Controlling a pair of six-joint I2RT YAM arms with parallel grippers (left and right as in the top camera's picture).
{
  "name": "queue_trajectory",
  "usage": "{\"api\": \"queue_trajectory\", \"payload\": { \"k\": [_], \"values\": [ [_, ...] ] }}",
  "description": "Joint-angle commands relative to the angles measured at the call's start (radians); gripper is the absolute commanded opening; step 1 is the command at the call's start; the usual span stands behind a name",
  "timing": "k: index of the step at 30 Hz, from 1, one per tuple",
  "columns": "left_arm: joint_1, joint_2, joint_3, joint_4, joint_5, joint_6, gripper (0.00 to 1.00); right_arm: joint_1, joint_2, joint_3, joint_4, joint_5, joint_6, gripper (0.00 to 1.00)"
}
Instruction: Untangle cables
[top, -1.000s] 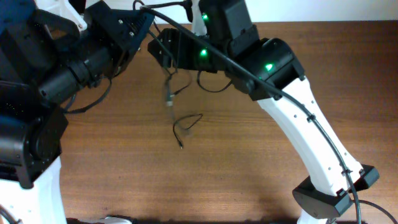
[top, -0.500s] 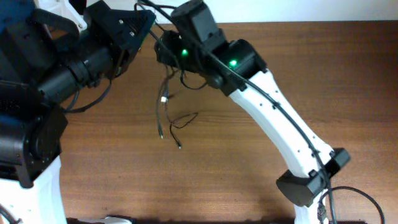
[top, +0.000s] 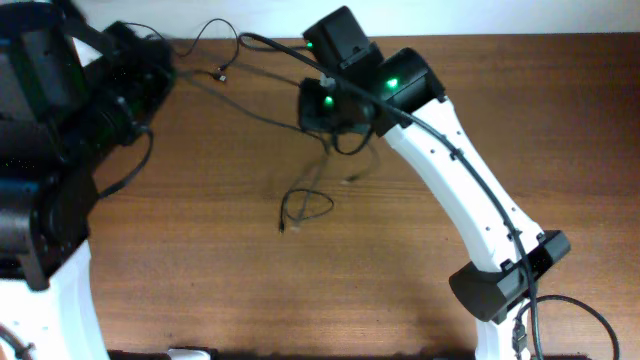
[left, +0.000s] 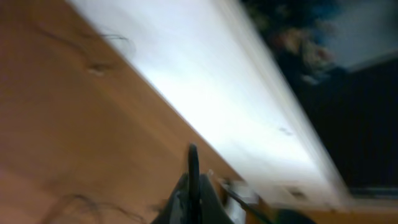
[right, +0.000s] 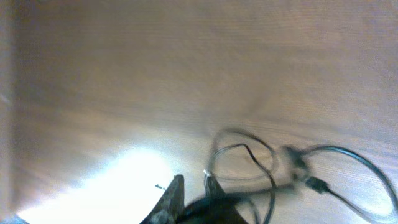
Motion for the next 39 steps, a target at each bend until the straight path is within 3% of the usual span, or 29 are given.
{"api": "queue_trajectory", "payload": {
  "k": [1,6,10,14,17,19,22,24,26,27,28,30,32,39],
  "values": [
    [0.118,0.004,0.008,-0.022,-0.187,0.074,0.00,-0.084,-0.001,-0.005,-0.107,0.044,-0.126,0.05],
    [0.250,0.005,0.008,-0.077,-0.208,0.085,0.00,-0.196,-0.001,-0.005,-0.190,-0.002,-0.206,0.04],
    [0.342,0.018,0.008,-0.138,-0.320,0.085,0.00,-0.285,-0.009,-0.003,-0.237,-0.024,-0.238,0.04],
    [0.375,0.023,0.008,-0.172,-0.300,0.085,0.00,-0.361,-0.028,-0.003,-0.241,-0.067,-0.239,0.04],
    [0.375,0.023,0.008,-0.166,-0.230,0.093,0.00,-0.378,-0.040,-0.003,-0.240,-0.116,-0.267,0.05],
    [0.375,0.023,0.008,-0.137,-0.152,0.161,0.00,-0.379,-0.044,-0.003,-0.241,-0.117,-0.272,0.05],
    [0.375,0.023,0.008,-0.098,0.053,0.265,0.00,-0.379,-0.044,-0.003,-0.243,-0.117,-0.272,0.15],
    [0.375,0.024,0.008,-0.064,0.203,0.356,0.00,-0.379,-0.044,-0.004,-0.251,-0.117,-0.272,0.15],
    [0.375,0.025,0.008,-0.033,0.363,0.446,0.00,-0.379,-0.043,-0.004,-0.267,-0.117,-0.272,0.25],
    [0.375,0.025,0.008,-0.026,0.416,0.468,0.00,-0.379,-0.043,-0.004,-0.277,-0.117,-0.272,0.42],
    [0.375,0.025,0.008,-0.023,0.468,0.477,0.00,-0.379,-0.043,-0.004,-0.285,-0.117,-0.272,0.68],
    [0.375,0.025,0.008,-0.023,0.507,0.477,0.00,-0.379,-0.043,-0.004,-0.303,-0.117,-0.272,0.89],
    [0.375,0.025,0.008,-0.020,0.524,0.477,0.00,-0.378,-0.043,-0.004,-0.319,-0.117,-0.272,0.99],
    [0.349,0.027,0.008,0.033,0.532,0.476,0.00,-0.357,-0.043,-0.004,-0.325,-0.124,-0.256,0.99]
  ]
}}
